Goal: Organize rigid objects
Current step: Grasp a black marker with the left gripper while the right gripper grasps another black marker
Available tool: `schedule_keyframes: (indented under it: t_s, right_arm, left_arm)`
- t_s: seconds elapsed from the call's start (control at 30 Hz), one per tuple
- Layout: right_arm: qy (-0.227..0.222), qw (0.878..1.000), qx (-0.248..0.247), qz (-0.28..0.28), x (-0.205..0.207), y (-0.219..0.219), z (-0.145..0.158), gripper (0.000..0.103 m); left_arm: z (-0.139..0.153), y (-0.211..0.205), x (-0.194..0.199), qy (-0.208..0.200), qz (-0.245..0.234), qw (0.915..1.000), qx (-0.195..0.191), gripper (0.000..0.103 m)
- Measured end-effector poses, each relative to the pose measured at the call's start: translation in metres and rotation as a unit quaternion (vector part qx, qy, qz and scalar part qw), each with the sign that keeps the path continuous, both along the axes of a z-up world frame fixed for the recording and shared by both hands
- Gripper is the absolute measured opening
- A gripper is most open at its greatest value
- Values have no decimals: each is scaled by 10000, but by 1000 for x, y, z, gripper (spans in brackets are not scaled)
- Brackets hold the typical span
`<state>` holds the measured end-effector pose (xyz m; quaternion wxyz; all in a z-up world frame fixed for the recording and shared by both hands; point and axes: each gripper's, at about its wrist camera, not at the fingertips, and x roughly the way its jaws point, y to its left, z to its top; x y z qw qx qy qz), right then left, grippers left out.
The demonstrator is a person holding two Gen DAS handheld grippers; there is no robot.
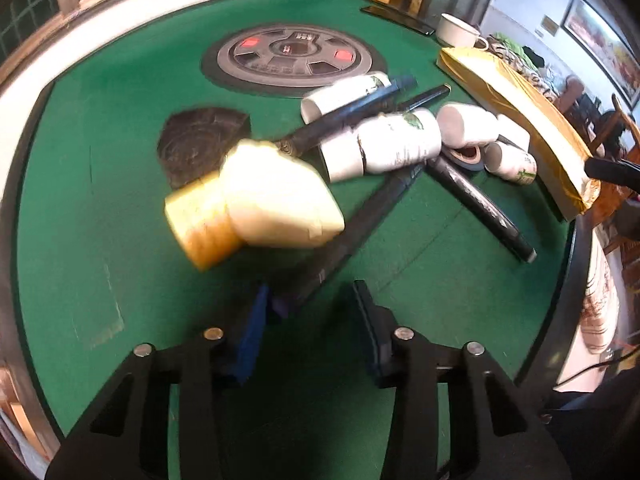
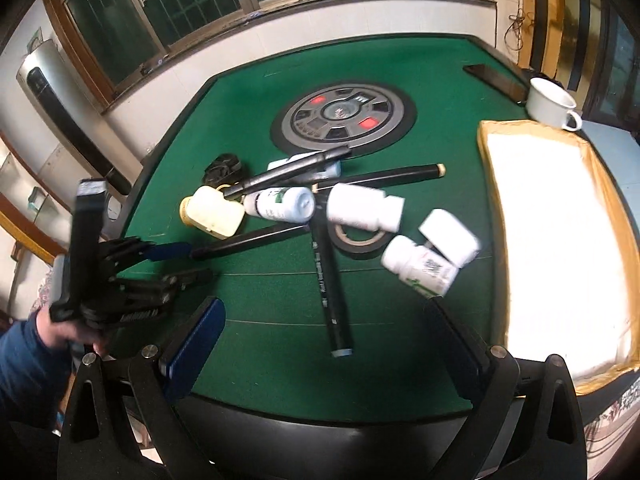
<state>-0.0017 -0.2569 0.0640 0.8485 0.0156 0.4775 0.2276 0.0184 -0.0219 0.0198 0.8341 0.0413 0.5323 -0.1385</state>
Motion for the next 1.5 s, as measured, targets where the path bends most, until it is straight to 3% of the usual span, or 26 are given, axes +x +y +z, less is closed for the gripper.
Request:
schedule_keyframes:
  t_s: [0.17,0.27,0.43,0.6,0.77,0.97,1.13,1.2,1.37,1.4,1.5]
  right_arm:
    - [291,9996,-38,27,1,-12,-2,98]
    - [349,9994,-37,59,3,-13,-2,95]
    - [622,9970,-205,403,6,-1,-14,75]
    - [885,9936,-363,599,13,14,-30,56]
    - [997,9932,-357,487,21,19,-36,56]
    - [1073,9924,-370,486,30,28,-36,56]
    - [1288,9891,-500,513,44,51,-51,55]
    - [1346,9879,-643,419,51,59,-58,43]
    - [1236,9851,-1158,305,59,76,-66,30]
    - [1131,9843,-1317,306,59,80,-66,24]
    - [1118,9850,-1282,307,57,82,-67,15]
  left_arm:
    - [1,-25,9,50,-293,9996,22,29]
    - [2,-48,-2,128,-527,9984,-138,16]
    - [3,-63,-23,257,-506,9979,-328,13]
    - [2,-68,-1,286,-213,9984,-448,14]
    - [0,-86,14,-21,-182,9998,-55,14]
    - [1,-54,-18,183,273,9986,-410,12]
    - [0,-34,-47,218,597,9969,-455,12]
    - [0,-33,-49,201,612,9971,-416,13]
    - [1,-35,-52,131,562,9978,-324,13]
    - [0,-36,-52,111,560,9978,-321,13]
    - [0,-33,-52,79,591,9974,-399,13]
